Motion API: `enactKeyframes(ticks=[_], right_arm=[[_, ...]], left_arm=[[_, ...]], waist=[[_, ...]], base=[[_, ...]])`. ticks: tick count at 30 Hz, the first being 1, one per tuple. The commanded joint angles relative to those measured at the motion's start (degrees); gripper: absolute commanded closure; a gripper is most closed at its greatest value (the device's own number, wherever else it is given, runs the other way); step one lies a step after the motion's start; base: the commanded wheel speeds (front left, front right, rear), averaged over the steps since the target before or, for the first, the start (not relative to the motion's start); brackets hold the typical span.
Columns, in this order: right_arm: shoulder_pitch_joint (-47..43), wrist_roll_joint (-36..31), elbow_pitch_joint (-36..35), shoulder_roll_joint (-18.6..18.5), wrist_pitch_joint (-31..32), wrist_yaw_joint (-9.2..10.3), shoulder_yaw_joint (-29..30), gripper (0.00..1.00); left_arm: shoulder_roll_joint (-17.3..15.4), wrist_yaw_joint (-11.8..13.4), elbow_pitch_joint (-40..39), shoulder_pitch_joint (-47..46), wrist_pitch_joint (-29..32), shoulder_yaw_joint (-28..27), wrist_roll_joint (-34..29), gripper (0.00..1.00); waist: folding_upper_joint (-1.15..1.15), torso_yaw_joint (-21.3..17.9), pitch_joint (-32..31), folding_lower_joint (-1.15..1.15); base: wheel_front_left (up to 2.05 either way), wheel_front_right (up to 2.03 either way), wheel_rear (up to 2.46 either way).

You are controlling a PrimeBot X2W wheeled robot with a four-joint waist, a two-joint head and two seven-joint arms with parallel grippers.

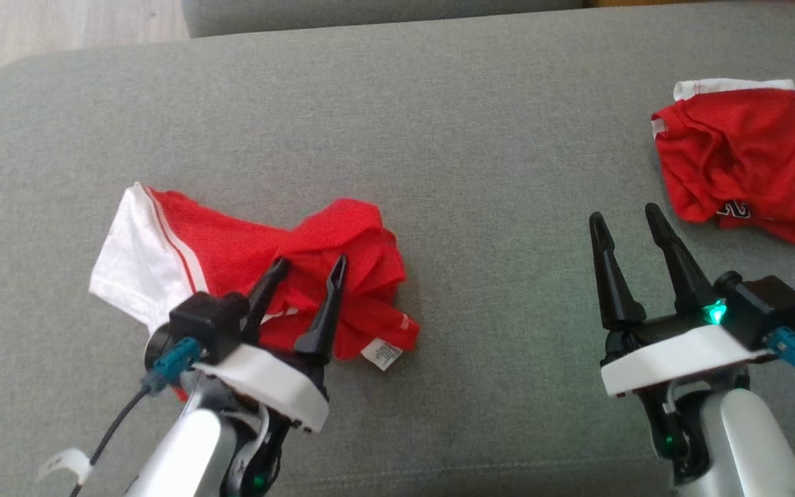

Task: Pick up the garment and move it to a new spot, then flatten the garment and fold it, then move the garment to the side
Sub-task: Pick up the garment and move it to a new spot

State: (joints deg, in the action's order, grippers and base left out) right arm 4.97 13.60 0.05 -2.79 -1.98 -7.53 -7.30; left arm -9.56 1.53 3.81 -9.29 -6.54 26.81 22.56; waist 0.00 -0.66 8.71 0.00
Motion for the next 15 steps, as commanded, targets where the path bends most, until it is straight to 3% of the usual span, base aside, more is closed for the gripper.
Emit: enactKeyframes(ticks=[1,15], right_arm=[[0.71,-0.15,-2.5,-0.09,0.07,0.04,-1.13,0.0],[-1.06,0.6,-2.76,-0.09,0.3,0.04,-0.15,0.0]], left_arm=[[-1.22,0.3,-2.33,-1.02,0.34,-2.41,0.27,0.0],[-4.34,0.77,-9.21,5.96,5.49,-2.83,4.08,0.0]], waist=[[0.0,0.3,-0.29,0.0],[0.0,3.16,-2.32,0.0]], base=[[0.0,0.0,0.0],[0.0,0.0,0.0]])
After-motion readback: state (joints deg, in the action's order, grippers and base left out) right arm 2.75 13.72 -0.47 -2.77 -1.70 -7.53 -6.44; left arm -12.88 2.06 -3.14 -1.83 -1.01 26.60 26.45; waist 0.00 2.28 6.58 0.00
